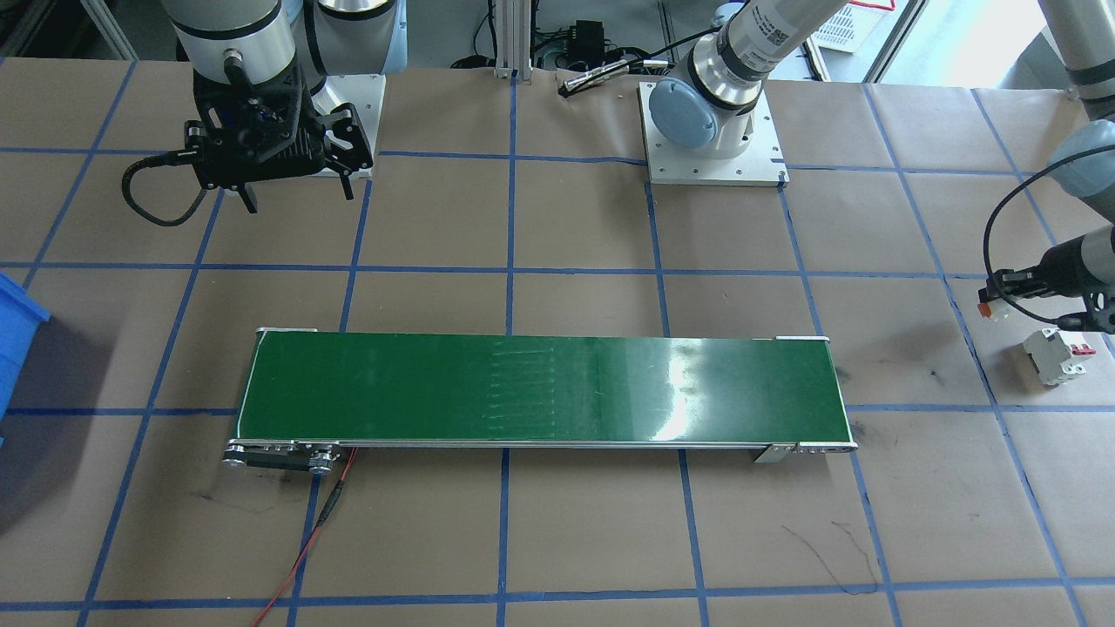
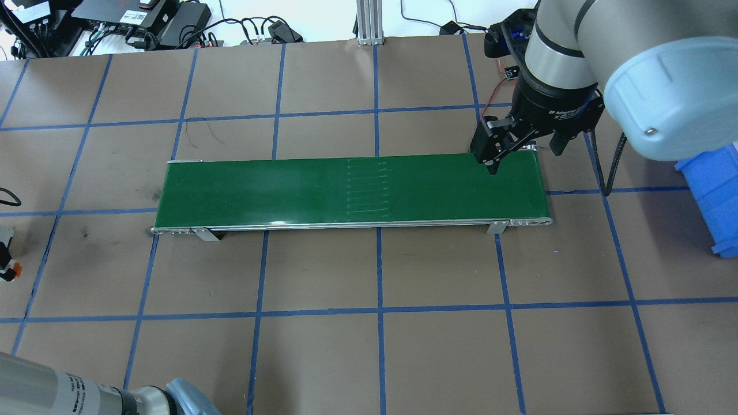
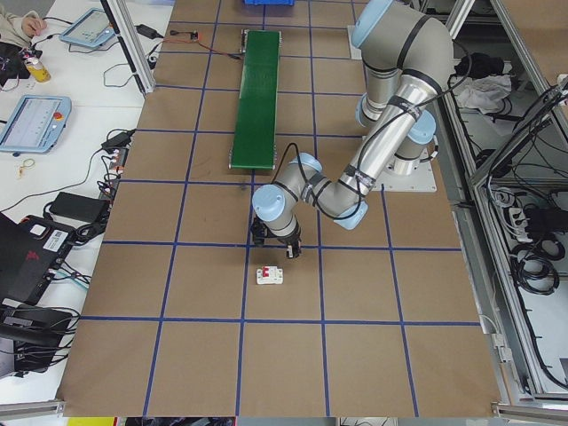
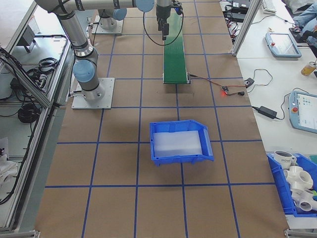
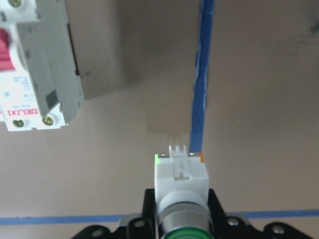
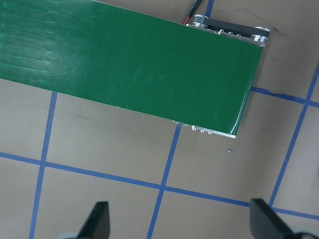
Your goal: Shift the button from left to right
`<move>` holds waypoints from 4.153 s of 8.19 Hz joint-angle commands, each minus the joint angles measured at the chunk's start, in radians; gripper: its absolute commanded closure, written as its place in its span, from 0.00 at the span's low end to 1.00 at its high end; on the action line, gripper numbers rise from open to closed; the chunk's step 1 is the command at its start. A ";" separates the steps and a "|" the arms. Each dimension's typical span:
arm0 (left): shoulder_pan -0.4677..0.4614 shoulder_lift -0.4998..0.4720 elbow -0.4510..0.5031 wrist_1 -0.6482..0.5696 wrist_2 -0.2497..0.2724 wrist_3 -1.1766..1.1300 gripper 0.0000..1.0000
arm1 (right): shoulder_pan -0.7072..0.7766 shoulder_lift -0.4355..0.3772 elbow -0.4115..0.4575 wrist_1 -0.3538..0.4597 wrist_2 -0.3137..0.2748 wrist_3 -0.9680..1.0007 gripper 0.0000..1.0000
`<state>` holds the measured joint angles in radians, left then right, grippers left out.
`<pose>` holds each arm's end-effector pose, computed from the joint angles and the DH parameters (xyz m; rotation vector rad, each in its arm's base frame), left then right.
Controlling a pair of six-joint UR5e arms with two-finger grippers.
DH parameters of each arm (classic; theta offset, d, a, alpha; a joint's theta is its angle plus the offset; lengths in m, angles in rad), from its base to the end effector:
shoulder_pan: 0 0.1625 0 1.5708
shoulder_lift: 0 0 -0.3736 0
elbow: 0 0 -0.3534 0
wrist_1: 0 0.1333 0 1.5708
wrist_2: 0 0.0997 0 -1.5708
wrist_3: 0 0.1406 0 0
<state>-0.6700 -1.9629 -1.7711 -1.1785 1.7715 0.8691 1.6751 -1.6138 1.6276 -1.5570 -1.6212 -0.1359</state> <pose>0.3315 -0.3969 0.1556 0.0177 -3.0833 -0.4363 0.1706 -0.4176 0.3878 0.3714 -3.0689 -0.0439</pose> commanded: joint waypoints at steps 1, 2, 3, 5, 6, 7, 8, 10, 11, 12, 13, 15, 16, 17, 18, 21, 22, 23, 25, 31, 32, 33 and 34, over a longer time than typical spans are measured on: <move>-0.070 0.206 0.004 -0.170 -0.053 0.001 1.00 | 0.000 0.000 0.000 0.002 0.003 0.007 0.00; -0.162 0.261 0.005 -0.170 -0.107 -0.004 1.00 | 0.000 0.002 0.000 0.023 0.006 0.006 0.00; -0.280 0.286 0.007 -0.167 -0.112 -0.037 1.00 | 0.000 0.008 0.000 0.025 0.007 0.005 0.00; -0.475 0.299 0.004 -0.168 -0.162 -0.274 1.00 | 0.000 0.015 0.000 0.023 0.009 0.009 0.00; -0.518 0.280 0.001 -0.167 -0.200 -0.303 1.00 | 0.000 0.015 0.000 0.023 0.006 0.009 0.00; -0.528 0.271 -0.002 -0.158 -0.246 -0.347 1.00 | 0.000 0.017 -0.002 0.021 0.007 0.009 0.00; -0.528 0.244 -0.002 -0.149 -0.257 -0.417 1.00 | 0.000 0.017 -0.002 0.021 0.007 0.009 0.00; -0.533 0.173 -0.002 -0.133 -0.257 -0.459 1.00 | 0.000 0.017 -0.002 0.017 0.006 0.006 0.00; -0.542 0.130 -0.002 -0.091 -0.253 -0.490 1.00 | 0.000 0.017 -0.002 0.014 0.006 0.005 0.00; -0.548 0.115 0.002 -0.070 -0.245 -0.496 1.00 | 0.000 0.017 -0.002 0.012 0.004 0.004 0.00; -0.549 0.108 0.002 -0.067 -0.245 -0.498 1.00 | 0.000 0.017 -0.002 0.015 0.004 0.004 0.00; -0.554 0.094 0.002 -0.067 -0.247 -0.525 1.00 | 0.000 0.017 0.000 0.017 0.009 0.009 0.00; -0.556 0.096 -0.001 -0.069 -0.247 -0.527 0.92 | 0.000 0.034 0.000 0.023 0.009 0.012 0.00; -0.556 0.098 -0.002 -0.070 -0.247 -0.526 0.81 | 0.000 0.035 -0.002 0.009 0.009 0.009 0.00; -0.560 0.102 -0.002 -0.075 -0.247 -0.527 0.27 | 0.000 0.034 -0.002 0.018 0.007 0.010 0.00; -0.583 0.140 -0.004 -0.118 -0.227 -0.530 0.00 | 0.000 0.034 -0.002 0.012 0.006 0.006 0.00; -0.598 0.180 0.002 -0.186 -0.228 -0.560 0.00 | -0.002 0.034 -0.002 0.009 0.006 0.007 0.00; -0.623 0.250 0.002 -0.307 -0.227 -0.609 0.00 | 0.000 0.034 -0.002 -0.012 0.012 0.009 0.00; -0.637 0.416 -0.007 -0.368 -0.227 -0.613 0.00 | 0.000 0.038 -0.002 -0.071 0.014 0.010 0.00; -0.661 0.470 -0.007 -0.445 -0.111 -0.628 0.00 | 0.000 0.138 0.000 -0.120 0.135 0.356 0.00; -0.663 0.489 -0.007 -0.496 -0.097 -0.631 0.00 | 0.000 0.155 0.002 -0.136 0.136 0.418 0.00; -0.666 0.516 -0.004 -0.513 -0.110 -0.639 0.00 | 0.000 0.190 0.012 -0.178 0.183 0.502 0.00; -0.666 0.504 -0.004 -0.507 -0.145 -0.645 0.00 | 0.000 0.221 0.015 -0.205 0.255 0.624 0.00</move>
<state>-1.3326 -1.4692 -1.7766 -1.6659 1.6659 0.2350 1.6751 -1.4481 1.6341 -1.7097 -1.4616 0.3084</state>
